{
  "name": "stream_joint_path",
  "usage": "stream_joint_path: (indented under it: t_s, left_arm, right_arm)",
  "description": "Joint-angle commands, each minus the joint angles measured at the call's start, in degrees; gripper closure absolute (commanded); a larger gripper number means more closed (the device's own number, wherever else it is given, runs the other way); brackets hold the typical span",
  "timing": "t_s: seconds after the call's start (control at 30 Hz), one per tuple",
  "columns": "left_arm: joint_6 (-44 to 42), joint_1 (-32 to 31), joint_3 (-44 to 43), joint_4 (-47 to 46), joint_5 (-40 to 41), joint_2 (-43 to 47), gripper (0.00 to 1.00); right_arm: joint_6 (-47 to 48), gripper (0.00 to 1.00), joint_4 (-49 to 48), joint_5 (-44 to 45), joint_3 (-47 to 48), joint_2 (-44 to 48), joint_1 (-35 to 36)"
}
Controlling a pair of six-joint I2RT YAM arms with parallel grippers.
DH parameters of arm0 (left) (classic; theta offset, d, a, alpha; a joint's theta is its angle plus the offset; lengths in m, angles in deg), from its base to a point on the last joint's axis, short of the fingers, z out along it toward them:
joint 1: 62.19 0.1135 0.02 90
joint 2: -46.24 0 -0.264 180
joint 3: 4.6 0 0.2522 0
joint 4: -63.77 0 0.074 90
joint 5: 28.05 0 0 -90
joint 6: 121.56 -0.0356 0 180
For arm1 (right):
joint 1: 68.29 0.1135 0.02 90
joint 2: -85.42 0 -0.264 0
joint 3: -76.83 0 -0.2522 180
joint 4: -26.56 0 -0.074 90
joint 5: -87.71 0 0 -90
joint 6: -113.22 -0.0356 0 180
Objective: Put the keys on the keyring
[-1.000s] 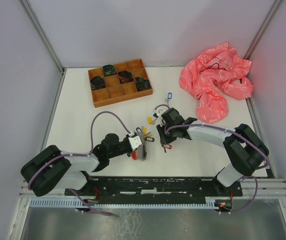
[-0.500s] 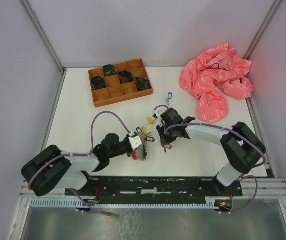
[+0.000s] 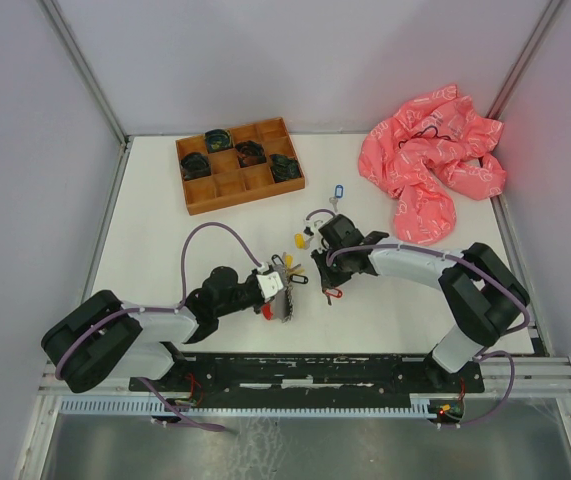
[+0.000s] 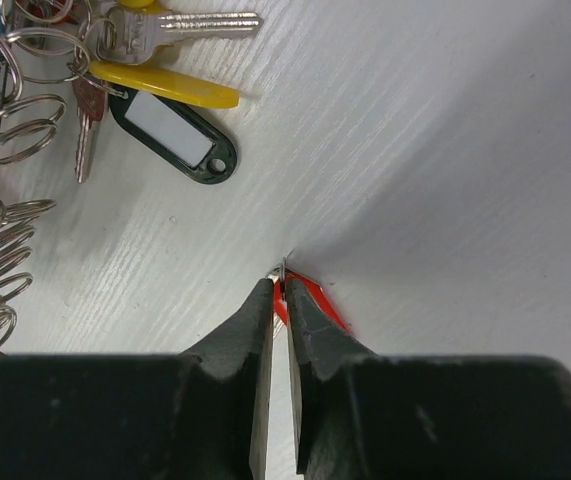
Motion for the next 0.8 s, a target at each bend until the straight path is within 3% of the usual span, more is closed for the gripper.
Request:
stream_joint_path:
  t_s: [0.0, 0.77]
  left_arm:
    - [0.6, 0.4, -2.1, -2.1, -0.5, 0.1, 0.97]
    - [0.5, 0.5, -2.4, -1.7, -0.9, -0.1, 0.97]
  right_arm:
    - [0.4, 0.84, 0.9, 0.8, 2.9, -0.3, -0.1]
    - [1.3, 0.89, 4.3, 1.1, 5.5, -2.9, -0.1]
